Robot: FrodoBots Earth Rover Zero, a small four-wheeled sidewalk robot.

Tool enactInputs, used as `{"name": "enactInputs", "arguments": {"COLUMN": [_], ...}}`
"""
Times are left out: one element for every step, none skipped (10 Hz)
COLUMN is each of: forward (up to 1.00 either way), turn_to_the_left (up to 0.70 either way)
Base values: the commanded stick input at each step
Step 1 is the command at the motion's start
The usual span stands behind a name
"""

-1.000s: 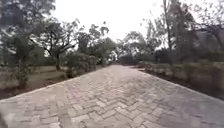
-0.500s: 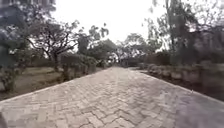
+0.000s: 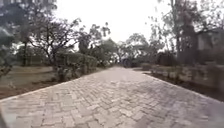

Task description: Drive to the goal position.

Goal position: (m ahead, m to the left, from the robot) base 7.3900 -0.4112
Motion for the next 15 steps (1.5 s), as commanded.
{"name": "enactInputs", "arguments": {"forward": [0.85,0.85,0.85,0.85,0.85,0.85,0.85,0.85,0.85,0.85,0.85,0.85,0.85,0.85,0.85], "turn_to_the_left": [0.00,0.00,0.00,0.00,0.00,0.00,0.00,0.00,0.00,0.00,0.00,0.00,0.00,-0.03,-0.19]}}
